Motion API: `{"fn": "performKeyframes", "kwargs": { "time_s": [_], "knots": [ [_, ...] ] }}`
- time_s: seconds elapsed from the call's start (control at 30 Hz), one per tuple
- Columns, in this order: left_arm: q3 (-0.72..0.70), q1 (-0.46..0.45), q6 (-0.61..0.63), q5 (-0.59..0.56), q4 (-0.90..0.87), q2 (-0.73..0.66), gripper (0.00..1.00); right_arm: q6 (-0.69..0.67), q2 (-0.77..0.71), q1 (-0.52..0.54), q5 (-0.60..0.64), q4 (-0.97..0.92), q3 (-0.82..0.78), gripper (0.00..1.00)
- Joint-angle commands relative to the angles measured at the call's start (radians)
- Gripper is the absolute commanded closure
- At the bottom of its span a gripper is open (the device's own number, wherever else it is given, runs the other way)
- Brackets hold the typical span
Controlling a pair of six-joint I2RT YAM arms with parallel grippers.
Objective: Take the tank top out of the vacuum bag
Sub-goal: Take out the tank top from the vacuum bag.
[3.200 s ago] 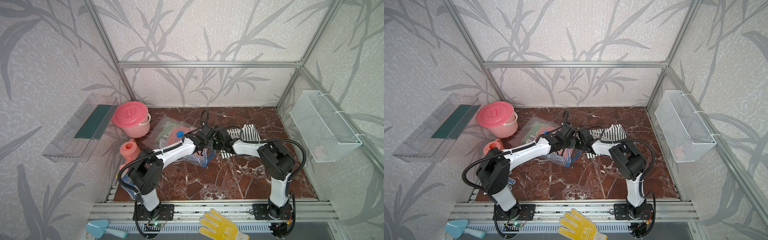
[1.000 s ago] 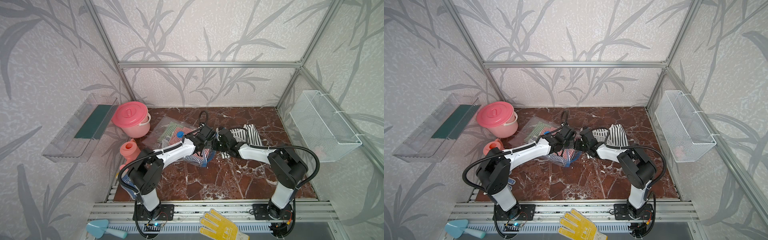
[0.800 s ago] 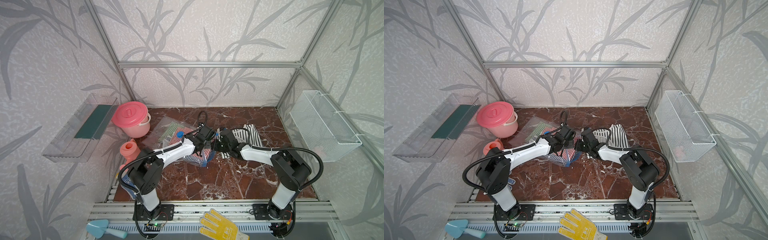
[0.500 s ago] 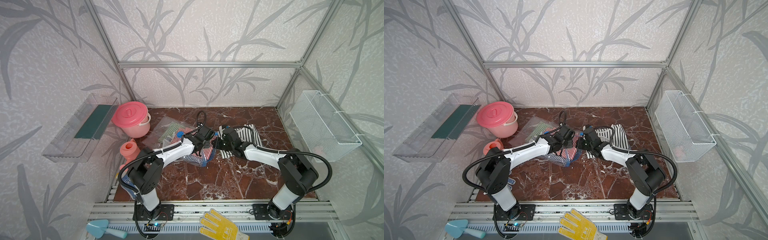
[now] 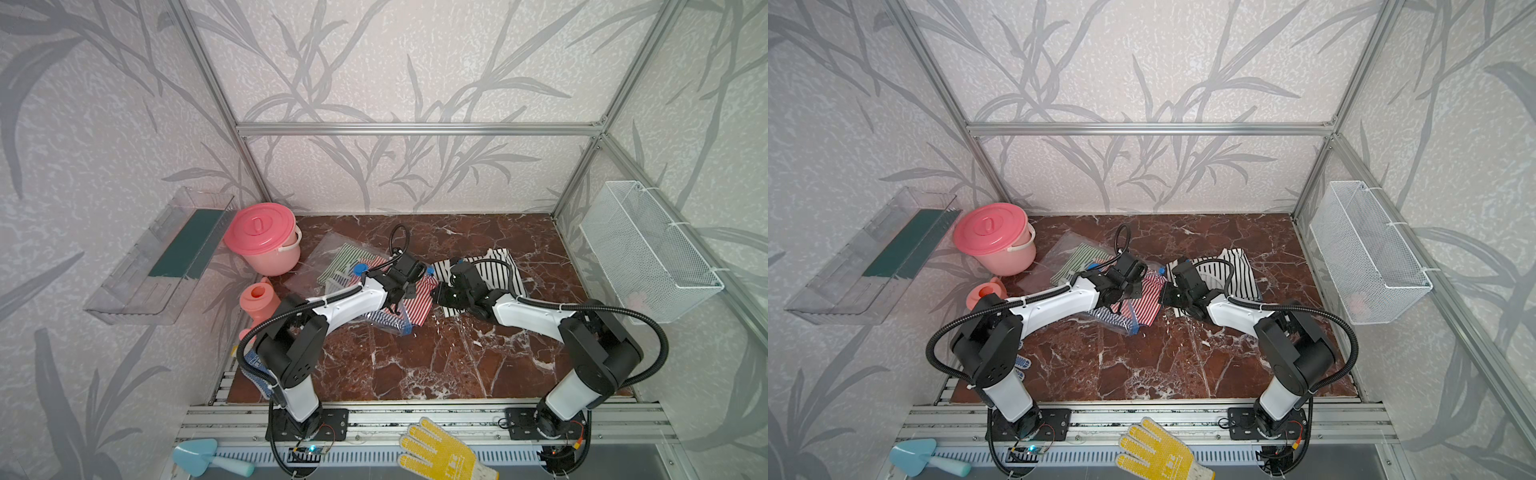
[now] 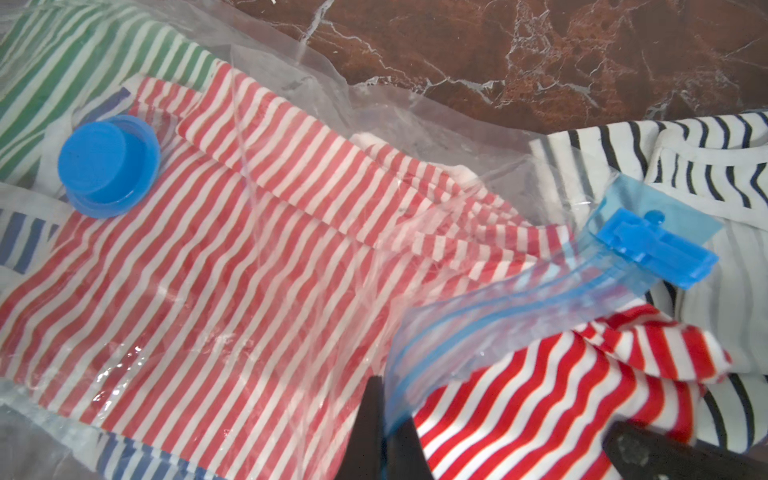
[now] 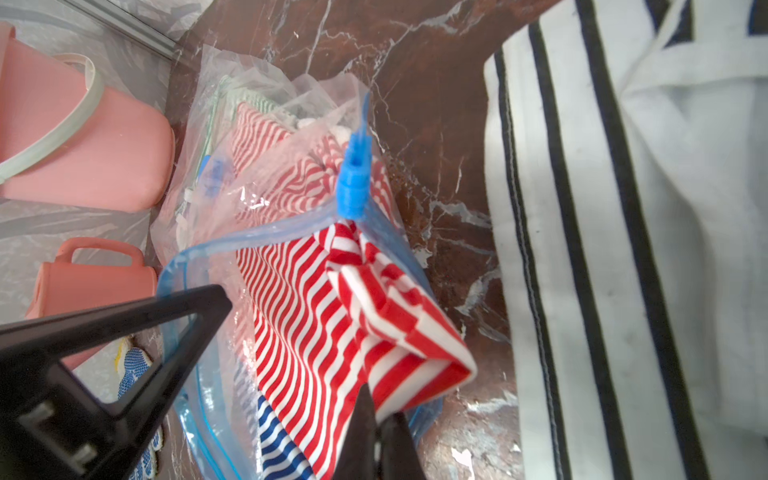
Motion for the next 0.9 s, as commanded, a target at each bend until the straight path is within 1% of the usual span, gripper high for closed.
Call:
{"fn": "performKeyframes", "kwargs": {
  "time_s": [0.0,0.33,0.67,0.87],
  "knots": [
    [-0.019,0.015,0.012,-0.055,0.013,-0.024,1.0,0.002,-0.002,-0.006,0.002,-0.004,-0.03,1.0],
    [-0.055,0.024,0.034,-0.045,0.056,-0.021,1.0,-0.009,-0.018,-0.007,0.021,-0.081,-0.018,1.0],
    [-0.08,0.048,0.054,-0.079,0.076,-0.021,1.0,-0.041,-0.038,-0.007,0.054,-0.217,0.058,1.0],
    [-0.091,0.056,0.066,-0.099,0.082,-0.028,1.0,-0.046,-0.042,-0.007,0.07,-0.264,0.071,1.0]
  ]
}}
